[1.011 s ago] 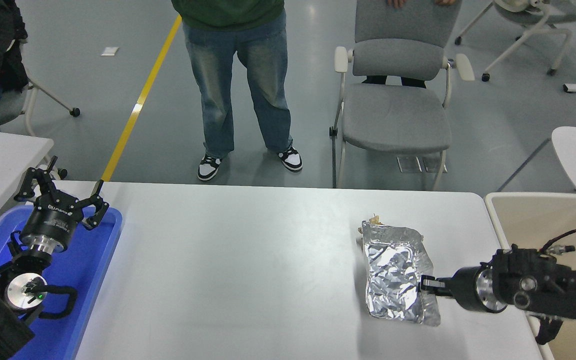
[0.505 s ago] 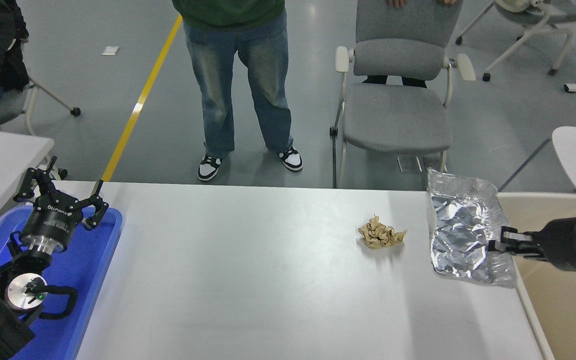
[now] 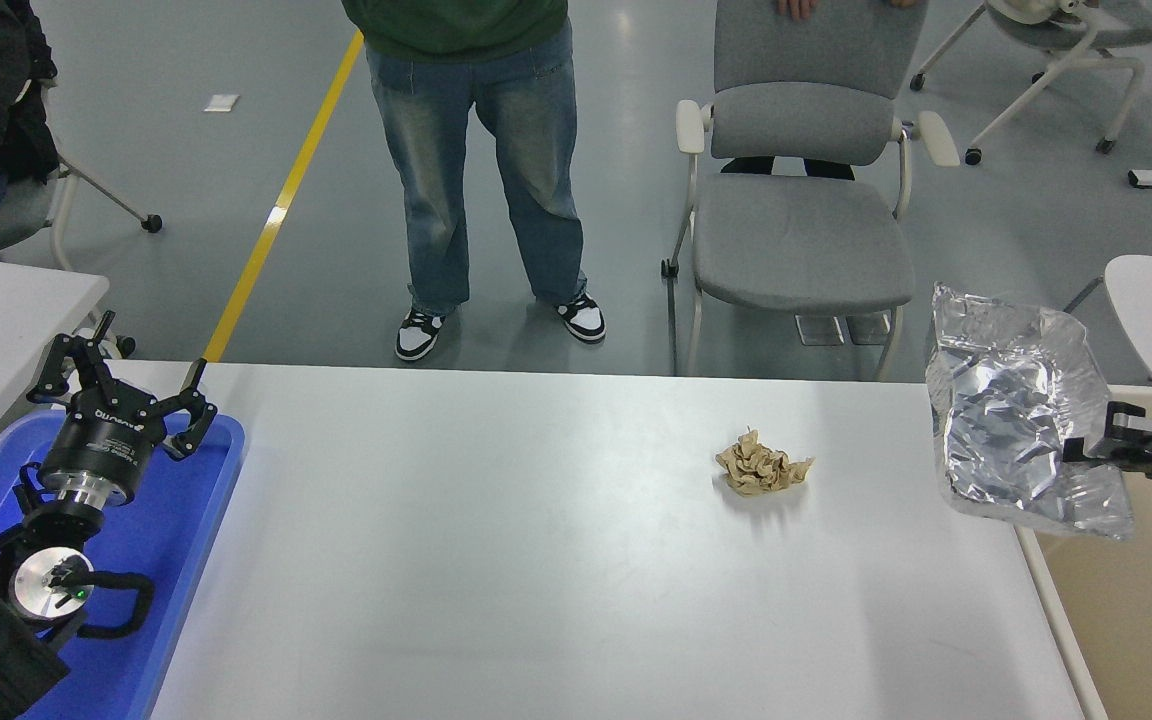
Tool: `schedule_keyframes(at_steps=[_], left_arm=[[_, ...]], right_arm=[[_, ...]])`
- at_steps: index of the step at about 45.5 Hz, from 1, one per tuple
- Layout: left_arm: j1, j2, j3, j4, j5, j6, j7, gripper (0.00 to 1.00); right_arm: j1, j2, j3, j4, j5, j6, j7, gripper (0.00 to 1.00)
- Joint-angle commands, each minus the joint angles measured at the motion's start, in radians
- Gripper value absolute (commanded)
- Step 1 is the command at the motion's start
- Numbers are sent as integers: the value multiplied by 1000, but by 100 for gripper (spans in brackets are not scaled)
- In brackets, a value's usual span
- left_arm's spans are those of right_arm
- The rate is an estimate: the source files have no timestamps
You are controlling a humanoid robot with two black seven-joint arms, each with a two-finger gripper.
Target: Clean the table surface
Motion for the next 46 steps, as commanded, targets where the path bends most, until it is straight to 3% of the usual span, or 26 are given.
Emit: schedule_keyframes(at_steps=[1, 13, 27, 34, 46], left_arm=[[0, 0, 0, 0, 0, 0, 0, 100], [0, 0, 0, 0, 0, 0, 0, 100], [0, 0, 0, 0, 0, 0, 0, 100], [0, 0, 0, 0, 0, 0, 0, 100], [0, 0, 0, 0, 0, 0, 0, 100]], right_arm=[[-18, 5, -13, -60, 3, -81, -4, 0], [-207, 84, -16, -200, 197, -351, -4, 0], [-432, 291, -8, -425, 448, -686, 4, 0], [-541, 427, -5, -600, 512, -779, 4, 0], [-650, 634, 5, -947, 667, -822, 4, 0]])
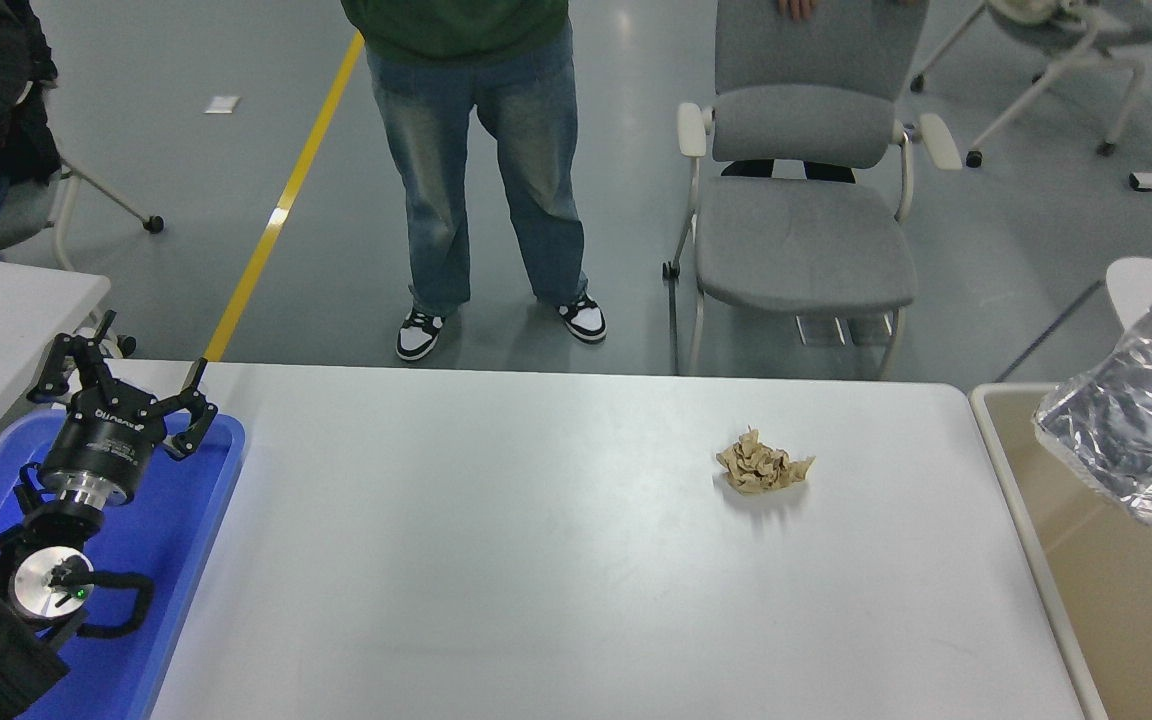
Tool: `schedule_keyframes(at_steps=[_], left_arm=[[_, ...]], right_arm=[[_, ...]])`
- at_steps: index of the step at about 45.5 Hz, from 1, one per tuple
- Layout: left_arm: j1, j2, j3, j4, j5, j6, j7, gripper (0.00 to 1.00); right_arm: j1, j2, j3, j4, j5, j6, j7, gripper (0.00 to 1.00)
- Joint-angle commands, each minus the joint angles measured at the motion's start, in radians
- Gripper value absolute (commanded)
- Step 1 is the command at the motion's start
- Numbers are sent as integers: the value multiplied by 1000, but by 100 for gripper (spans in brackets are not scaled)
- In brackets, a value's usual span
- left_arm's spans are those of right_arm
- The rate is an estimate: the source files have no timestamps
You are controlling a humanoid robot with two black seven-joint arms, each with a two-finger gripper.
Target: Clean the table surface
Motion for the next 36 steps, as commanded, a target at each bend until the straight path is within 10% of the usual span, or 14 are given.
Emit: schedule_keyframes(at_steps=[1, 36], left_arm=[[0, 0, 0, 0, 0, 0, 0, 100], [0, 0, 0, 0, 0, 0, 0, 100]], right_arm=[[-114, 196, 7, -313, 158, -74, 1, 0], [-202, 432, 65, -602, 211, -89, -1, 0]])
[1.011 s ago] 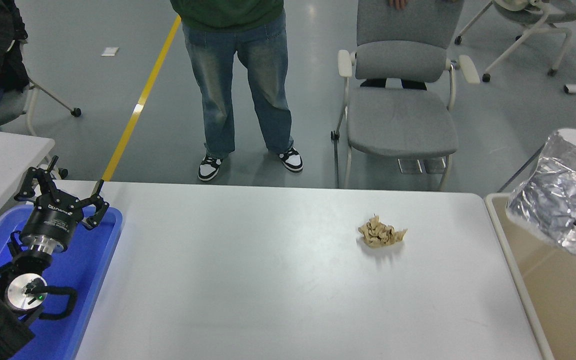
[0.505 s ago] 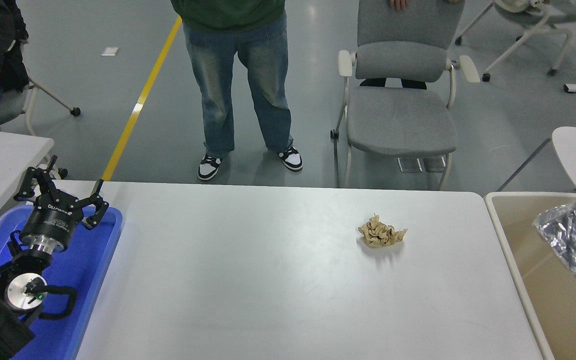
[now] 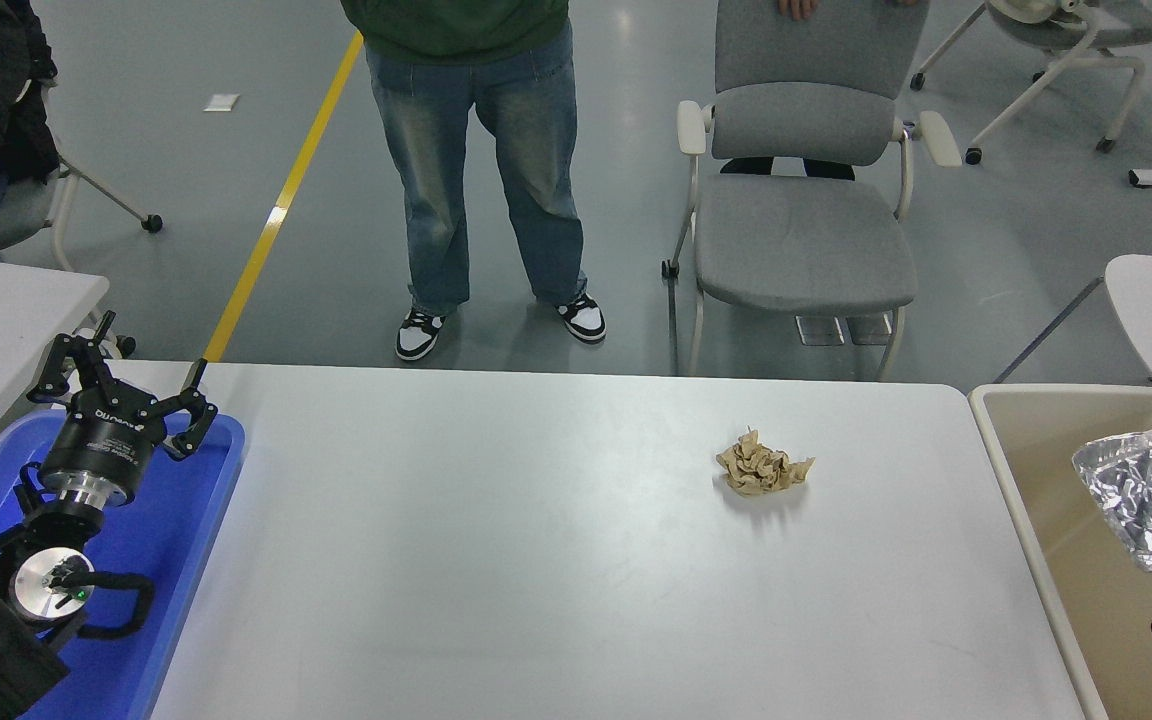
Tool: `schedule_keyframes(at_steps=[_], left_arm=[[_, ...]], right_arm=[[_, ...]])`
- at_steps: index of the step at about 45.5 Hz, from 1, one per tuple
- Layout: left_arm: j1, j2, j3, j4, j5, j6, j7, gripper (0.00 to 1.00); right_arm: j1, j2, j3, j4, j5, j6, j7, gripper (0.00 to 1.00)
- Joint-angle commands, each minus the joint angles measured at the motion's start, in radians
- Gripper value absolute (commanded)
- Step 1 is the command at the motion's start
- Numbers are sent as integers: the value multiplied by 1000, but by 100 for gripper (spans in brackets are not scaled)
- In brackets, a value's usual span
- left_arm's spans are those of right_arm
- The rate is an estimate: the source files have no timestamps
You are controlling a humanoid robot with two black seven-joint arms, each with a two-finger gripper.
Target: Clean the table surface
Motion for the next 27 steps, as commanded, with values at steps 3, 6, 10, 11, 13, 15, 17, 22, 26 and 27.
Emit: schedule_keyframes(at_steps=[3, 6, 10, 11, 13, 15, 17, 22, 26, 27], left_arm=[[0, 0, 0, 0, 0, 0, 0, 100], [0, 0, 0, 0, 0, 0, 0, 100], [0, 0, 0, 0, 0, 0, 0, 100], [0, 0, 0, 0, 0, 0, 0, 100], [0, 0, 0, 0, 0, 0, 0, 100], [0, 0, 0, 0, 0, 0, 0, 100], [0, 0, 0, 0, 0, 0, 0, 100], [0, 1, 0, 0, 0, 0, 0, 100], [0, 0, 0, 0, 0, 0, 0, 100], [0, 1, 0, 0, 0, 0, 0, 100]], right_arm=[[-14, 45, 11, -43, 6, -3, -2, 0], [-11, 43, 14, -41, 6, -3, -3, 0], [-4, 39, 30, -41, 6, -5, -5, 71], [-2, 37, 33, -41, 6, -5, -5, 80], [1, 34, 44, -29, 6, -2, -5, 100], [4, 32, 57, -29, 6, -2, -5, 100], [9, 32, 79, -27, 6, 0, -5, 100], [19, 3, 148, -9, 6, 7, -5, 100], [38, -58, 177, 54, 6, 18, -5, 100], [42, -76, 183, 77, 6, 18, -5, 100]])
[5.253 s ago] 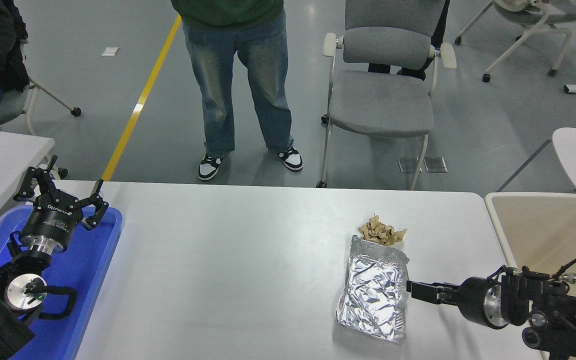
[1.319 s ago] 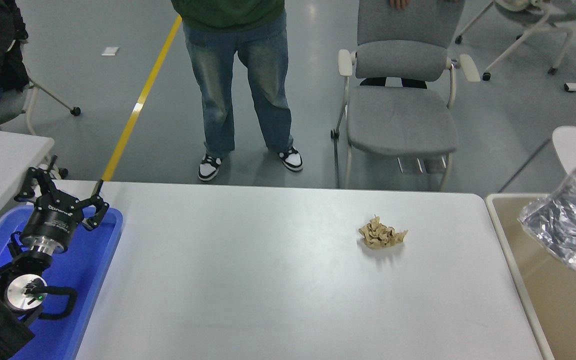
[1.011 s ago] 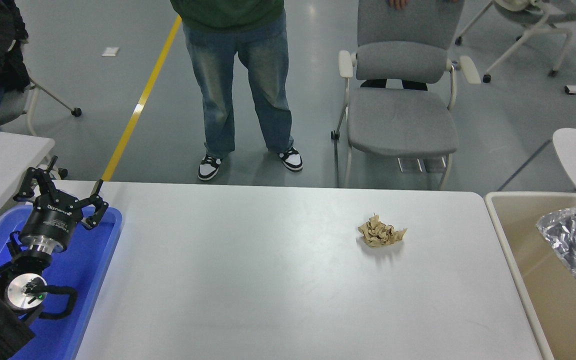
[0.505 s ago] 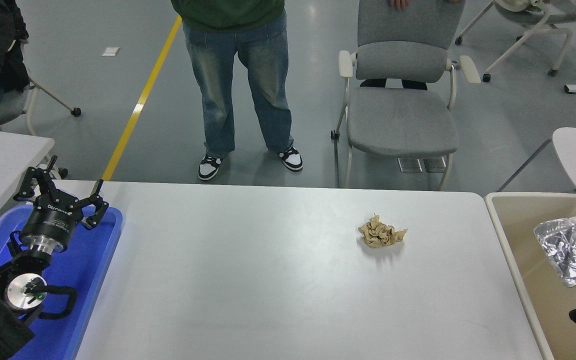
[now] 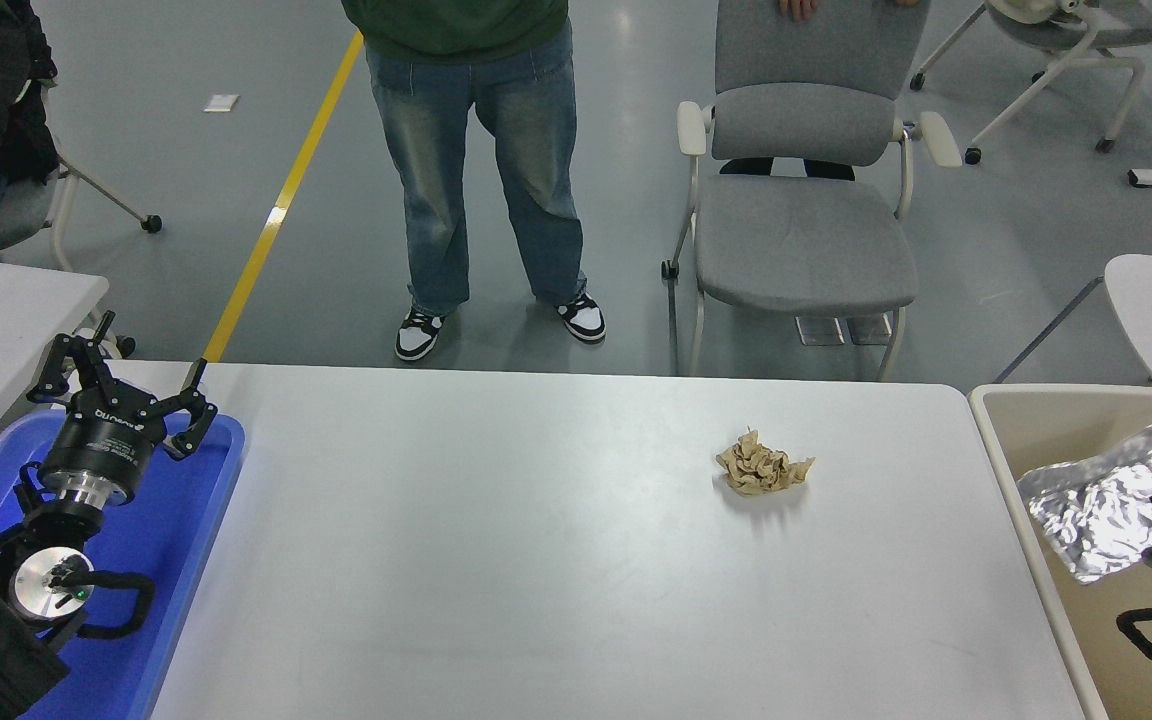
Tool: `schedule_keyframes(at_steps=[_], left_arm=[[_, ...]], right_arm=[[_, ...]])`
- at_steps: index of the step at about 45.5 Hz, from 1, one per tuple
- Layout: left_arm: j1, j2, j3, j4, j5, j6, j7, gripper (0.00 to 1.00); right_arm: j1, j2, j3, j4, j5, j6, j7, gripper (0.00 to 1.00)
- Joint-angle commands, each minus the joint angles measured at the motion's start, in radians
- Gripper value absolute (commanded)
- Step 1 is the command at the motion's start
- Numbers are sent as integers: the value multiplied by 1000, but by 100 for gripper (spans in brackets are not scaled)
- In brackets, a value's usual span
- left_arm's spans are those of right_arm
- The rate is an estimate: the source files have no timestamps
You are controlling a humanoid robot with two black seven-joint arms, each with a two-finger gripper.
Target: Clean the table surface
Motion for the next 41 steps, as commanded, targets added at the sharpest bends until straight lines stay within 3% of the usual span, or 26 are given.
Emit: schedule_keyframes(at_steps=[1, 8, 21, 29, 41], left_arm=[[0, 1, 0, 0, 0, 0, 0, 100], [0, 0, 0, 0, 0, 0, 0, 100], [0, 0, 0, 0, 0, 0, 0, 100], [0, 0, 0, 0, 0, 0, 0, 100], [0, 0, 0, 0, 0, 0, 0, 100]], right_arm=[[35, -104, 91, 120, 0, 13, 0, 100], [66, -236, 134, 340, 0, 15, 0, 100], [57, -348, 303, 647, 0, 29, 3, 100], [24, -314, 461, 773, 2, 23, 4, 100], [-2, -143, 605, 780, 102, 21, 18, 99]])
